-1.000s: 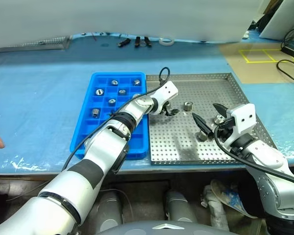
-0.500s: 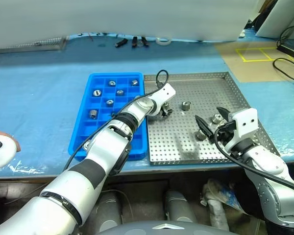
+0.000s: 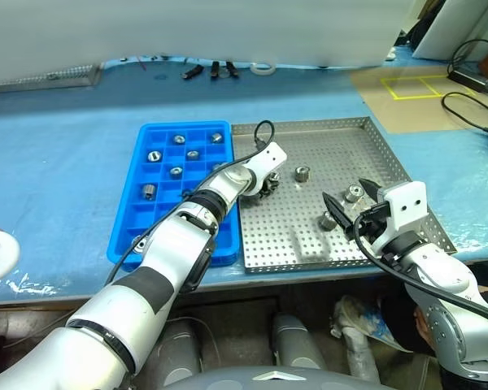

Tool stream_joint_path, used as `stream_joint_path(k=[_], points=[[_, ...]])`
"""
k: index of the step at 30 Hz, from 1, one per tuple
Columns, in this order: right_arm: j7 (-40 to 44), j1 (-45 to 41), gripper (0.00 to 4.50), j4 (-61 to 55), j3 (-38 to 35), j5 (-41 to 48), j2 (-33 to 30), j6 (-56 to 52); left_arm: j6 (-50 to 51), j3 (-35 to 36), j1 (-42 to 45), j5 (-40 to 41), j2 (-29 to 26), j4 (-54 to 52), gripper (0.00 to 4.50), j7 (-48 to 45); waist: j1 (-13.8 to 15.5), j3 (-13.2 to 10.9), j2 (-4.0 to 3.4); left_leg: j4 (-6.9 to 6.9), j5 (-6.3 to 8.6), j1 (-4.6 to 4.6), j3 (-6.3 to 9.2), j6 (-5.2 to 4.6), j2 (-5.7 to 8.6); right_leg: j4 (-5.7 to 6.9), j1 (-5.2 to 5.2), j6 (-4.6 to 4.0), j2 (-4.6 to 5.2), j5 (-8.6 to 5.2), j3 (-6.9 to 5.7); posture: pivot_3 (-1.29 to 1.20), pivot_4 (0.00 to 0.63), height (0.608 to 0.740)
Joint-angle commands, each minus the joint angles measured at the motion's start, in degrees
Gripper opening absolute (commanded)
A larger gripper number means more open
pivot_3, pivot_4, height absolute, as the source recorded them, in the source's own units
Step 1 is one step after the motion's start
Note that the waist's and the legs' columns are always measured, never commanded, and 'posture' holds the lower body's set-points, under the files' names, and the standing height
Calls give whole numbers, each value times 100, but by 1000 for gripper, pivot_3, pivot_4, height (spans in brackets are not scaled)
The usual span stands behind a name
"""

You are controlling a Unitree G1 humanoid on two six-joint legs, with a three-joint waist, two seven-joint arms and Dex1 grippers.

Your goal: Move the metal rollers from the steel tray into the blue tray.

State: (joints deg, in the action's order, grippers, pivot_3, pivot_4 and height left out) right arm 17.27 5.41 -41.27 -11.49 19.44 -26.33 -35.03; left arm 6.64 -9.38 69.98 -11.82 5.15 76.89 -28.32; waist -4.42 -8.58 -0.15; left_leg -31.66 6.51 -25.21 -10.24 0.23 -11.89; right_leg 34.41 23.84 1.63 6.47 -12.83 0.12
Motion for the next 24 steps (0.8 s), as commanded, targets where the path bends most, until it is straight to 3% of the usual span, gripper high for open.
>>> stream_joint_path(k=[1,8,17,21,24], points=[[-18,-104,4092,-180,1,9,10,50,51,-66,-124,-179,-115,80,1683,-27,-9,0,0,0,0,0,0,0,0,-1,0,-1,0,1,0,-558,150,740],[7,-227,4092,-121,89,25,9,42,-206,32,-141,-95,-136,-5,1683,-447,-64,0,0,5,1,-1,0,0,1,-8,0,10,0,-6,-1,-544,150,740],[388,-468,4092,47,79,224,-172,30,-888,463,-100,552,-424,-583,1683,-2356,-5,0,0,41,9,-43,-3,-26,9,-72,17,-20,8,17,-11,-465,150,740],[691,-761,4092,233,175,371,-273,15,-969,527,-372,826,-834,-1257,1683,-3116,78,-1,0,46,7,-35,-10,-39,4,-68,21,-21,7,16,-11,-379,150,740],[1004,-1028,4092,413,301,517,-379,10,-548,533,-960,1171,-1330,-2513,1683,-3810,156,-1,-1,48,7,-22,-14,-38,1,-65,11,-21,6,16,-8,-333,150,740]])
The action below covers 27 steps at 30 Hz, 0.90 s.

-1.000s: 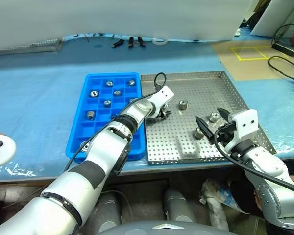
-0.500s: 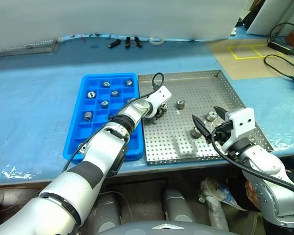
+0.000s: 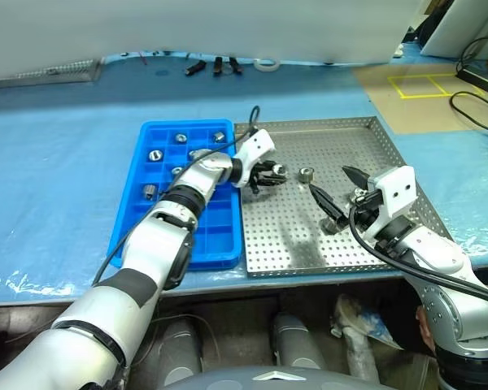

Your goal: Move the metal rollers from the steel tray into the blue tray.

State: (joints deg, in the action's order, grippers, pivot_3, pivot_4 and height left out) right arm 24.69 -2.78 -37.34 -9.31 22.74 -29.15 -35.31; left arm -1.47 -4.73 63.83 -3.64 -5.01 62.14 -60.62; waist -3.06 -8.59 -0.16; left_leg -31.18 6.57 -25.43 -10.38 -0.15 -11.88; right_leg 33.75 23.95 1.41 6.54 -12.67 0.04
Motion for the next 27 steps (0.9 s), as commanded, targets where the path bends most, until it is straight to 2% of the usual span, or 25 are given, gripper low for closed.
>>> stream_joint_path(k=[1,6,12,14,21,27], points=[[359,-275,4092,81,100,229,-128,50,427,43,-540,432,-436,-1435,1683,-692,62,-1,-1,-1,0,3,-4,0,-1,1,-1,-1,0,0,3,-303,150,740],[1001,-1108,4092,619,443,468,-239,66,1930,279,-2295,967,-1395,-4649,1683,-525,284,-4,-5,5,-1,20,-16,3,-9,5,-11,-4,0,1,6,-151,150,740],[1576,-1918,4092,1342,974,415,-131,248,2990,703,-3305,1282,-1893,-6416,1683,397,729,-7,-9,9,-1,25,-13,37,-16,8,-31,-4,1,1,-13,11,150,740],[1781,-2185,4092,1571,1205,392,-39,317,3274,870,-3759,1432,-2040,-6954,1683,602,749,-7,-9,8,0,32,-13,38,-12,7,-36,-4,3,1,-11,51,150,740],[2271,-2628,4092,2136,1502,308,64,546,3644,943,-4629,1673,-2240,-7751,1683,1135,936,-8,-9,19,-17,23,13,66,-25,11,-35,-3,-12,0,-29,143,150,740],[2407,-2706,4092,2329,1606,221,124,666,3664,822,-4799,1734,-2144,-7667,1683,1583,1015,-8,-9,20,-25,25,22,79,-32,18,-32,-3,-21,1,-36,159,150,740]])
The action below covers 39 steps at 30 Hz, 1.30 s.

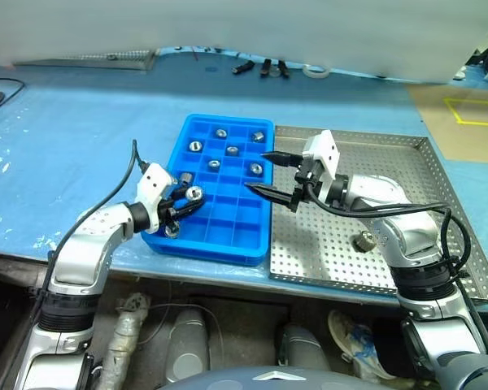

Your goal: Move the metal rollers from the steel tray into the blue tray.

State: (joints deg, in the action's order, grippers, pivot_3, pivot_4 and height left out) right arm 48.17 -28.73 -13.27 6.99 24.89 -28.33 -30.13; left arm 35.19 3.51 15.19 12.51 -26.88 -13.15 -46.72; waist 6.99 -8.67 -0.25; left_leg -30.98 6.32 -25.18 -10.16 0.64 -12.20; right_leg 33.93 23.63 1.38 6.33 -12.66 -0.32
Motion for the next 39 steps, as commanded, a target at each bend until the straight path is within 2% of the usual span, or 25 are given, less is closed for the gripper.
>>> stream_joint_path(k=[1,6,12,20,25,33,39], points=[[68,-107,4092,-68,-26,-2,45,157,-2,-45,82,106,58,-111,1683,249,13,0,0,0,-1,1,0,2,-1,1,0,0,-1,0,0,155,150,740],[27,-46,4092,-96,-61,-47,53,158,108,-127,121,124,-26,86,1683,361,20,0,0,0,-3,1,1,4,-1,5,1,0,-2,1,1,136,150,740],[-117,63,4092,-203,-136,-78,63,158,-169,-351,385,62,-131,375,3660,235,20,0,0,-2,-8,0,1,13,3,36,23,0,-3,0,9,89,150,740],[-416,314,4092,-573,-439,-28,-94,7,-472,-664,1199,240,110,901,3660,-64,4,0,1,-10,-23,9,0,34,4,88,45,-4,-3,0,32,8,150,740],[-714,674,4092,-979,-909,36,-319,-220,-965,-1117,2044,-9,526,1811,3660,-180,2,1,1,-15,-26,5,-1,35,8,87,44,-5,-3,2,38,-87,150,740],[-1377,1804,4092,-1978,-1842,158,-540,-598,-2225,-1808,3533,-341,1453,4009,3660,-1074,-194,1,3,-23,-23,1,-8,29,16,79,45,-1,-2,0,44,-277,150,740],[-2083,2951,4092,-2752,-2286,68,-235,-732,-2835,-1963,4106,-468,1980,5044,3660,-1640,-508,1,3,-23,-13,5,-14,12,13,76,46,-1,-2,0,48,-434,150,740]])
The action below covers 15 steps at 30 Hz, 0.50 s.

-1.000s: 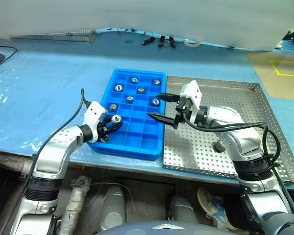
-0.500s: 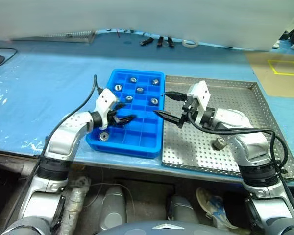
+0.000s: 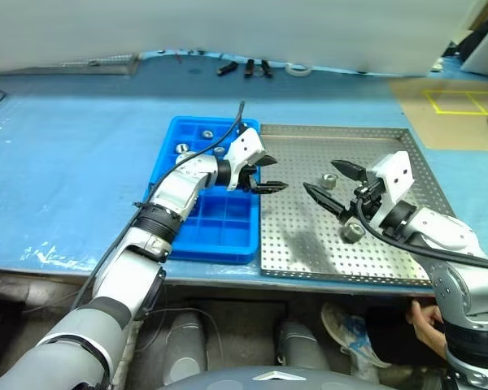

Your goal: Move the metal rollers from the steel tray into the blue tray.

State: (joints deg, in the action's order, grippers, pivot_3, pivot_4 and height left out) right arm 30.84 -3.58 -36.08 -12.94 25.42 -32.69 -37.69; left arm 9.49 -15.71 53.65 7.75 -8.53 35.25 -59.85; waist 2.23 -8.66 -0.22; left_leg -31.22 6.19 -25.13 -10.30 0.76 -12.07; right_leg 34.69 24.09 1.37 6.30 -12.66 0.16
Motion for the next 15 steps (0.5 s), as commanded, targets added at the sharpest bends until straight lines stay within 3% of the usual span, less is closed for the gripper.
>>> stream_joint_path(k=[1,6,15], points=[[-443,590,4092,-515,-307,-28,260,41,-302,-37,290,12,177,265,3660,-430,-54,0,0,0,1,1,-3,-2,0,-2,0,0,0,0,1,-443,150,740],[-826,1139,4092,72,18,-636,644,669,55,-22,171,364,86,-102,3660,-1514,-307,-1,1,-4,6,2,-10,-9,4,-5,1,1,4,-1,9,-477,150,740],[-763,854,4092,1505,206,-995,798,1401,293,-90,-112,277,-179,-587,3660,-1918,-379,-1,1,-7,12,-6,-10,-18,8,-11,4,0,6,-1,10,-428,150,740]])
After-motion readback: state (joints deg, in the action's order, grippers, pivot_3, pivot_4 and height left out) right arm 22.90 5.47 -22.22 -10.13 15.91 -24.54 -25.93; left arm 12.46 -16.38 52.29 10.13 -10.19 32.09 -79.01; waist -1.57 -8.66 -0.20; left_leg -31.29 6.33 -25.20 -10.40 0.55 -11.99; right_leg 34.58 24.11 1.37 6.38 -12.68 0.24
